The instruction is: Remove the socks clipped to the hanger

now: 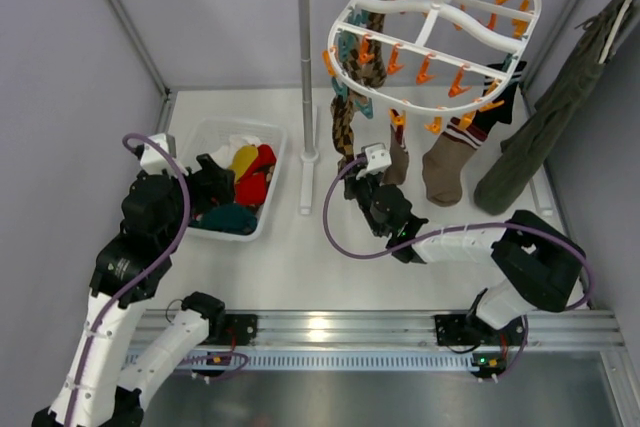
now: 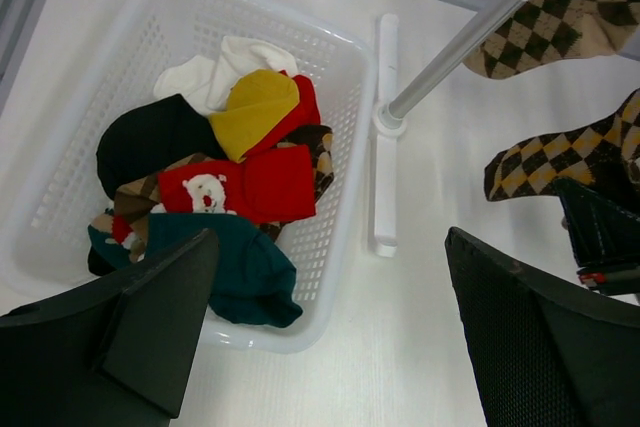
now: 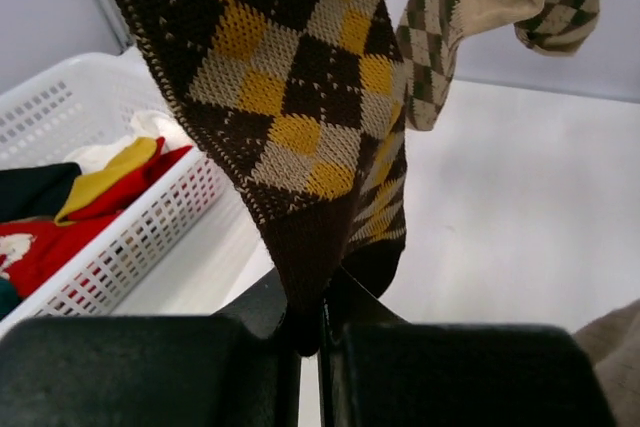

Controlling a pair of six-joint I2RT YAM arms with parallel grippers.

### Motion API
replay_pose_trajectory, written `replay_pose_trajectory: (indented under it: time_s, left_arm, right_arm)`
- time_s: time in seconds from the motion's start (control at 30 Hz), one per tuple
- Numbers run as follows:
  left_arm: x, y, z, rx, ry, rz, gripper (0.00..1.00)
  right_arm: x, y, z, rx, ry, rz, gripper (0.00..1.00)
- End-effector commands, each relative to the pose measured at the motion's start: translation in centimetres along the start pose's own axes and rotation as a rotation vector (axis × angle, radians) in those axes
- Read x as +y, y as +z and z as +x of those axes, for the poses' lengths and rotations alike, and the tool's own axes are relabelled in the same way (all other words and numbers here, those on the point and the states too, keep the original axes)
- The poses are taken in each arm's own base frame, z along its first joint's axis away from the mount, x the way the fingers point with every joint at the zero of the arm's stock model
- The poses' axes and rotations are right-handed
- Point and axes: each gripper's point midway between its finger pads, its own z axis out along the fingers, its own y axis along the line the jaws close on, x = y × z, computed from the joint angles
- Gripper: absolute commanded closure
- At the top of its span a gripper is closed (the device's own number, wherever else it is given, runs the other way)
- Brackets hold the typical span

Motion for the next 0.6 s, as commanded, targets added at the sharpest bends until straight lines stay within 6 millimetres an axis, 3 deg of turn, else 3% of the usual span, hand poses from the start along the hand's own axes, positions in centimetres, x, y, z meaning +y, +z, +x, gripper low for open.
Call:
replay_pose_trajectory:
  time_s: [0.0,0.1,0.13,0.17,0.2,0.57]
  left_arm:
    - [-2.5,0.0,-2.7,-0.050,-0.050,0.090,0.01]
    - [-3.8,0.1,-3.3,-0.049,-0.072,0.140,0.01]
    - [-4.1,0.3,-3.4,-0.043,-0.072,0.146,0.01]
    - [-4.3,0.4,-3.4,-0.037,-0.073,0.150,0.01]
    - [-4.4,0.3,-3.6,-0.040,-0.072,0.155,0.01]
    - [-4.3,0.1,-3.7,-0.048,-0.075,0.156,0.01]
  right_arm:
    - [1.3,-0.4,-4.1,-0.137,0.077,-0.033,1.00]
    - [1.6,-0.9,-4.3,-0.134,0.074,-0.062,1.00]
    - [1.9,-1.0,-4.5,-0.137,0.072,-0.082,0.89]
    - [1.9,-1.1,-4.8,-0.144,0.071,-0.085,0.89]
    - [1.9,-1.1,-4.8,-0.140,0.064,-0.087,1.00]
    - [2.4,-1.6,-5.8,-0.138,0.043,-0.127,1.00]
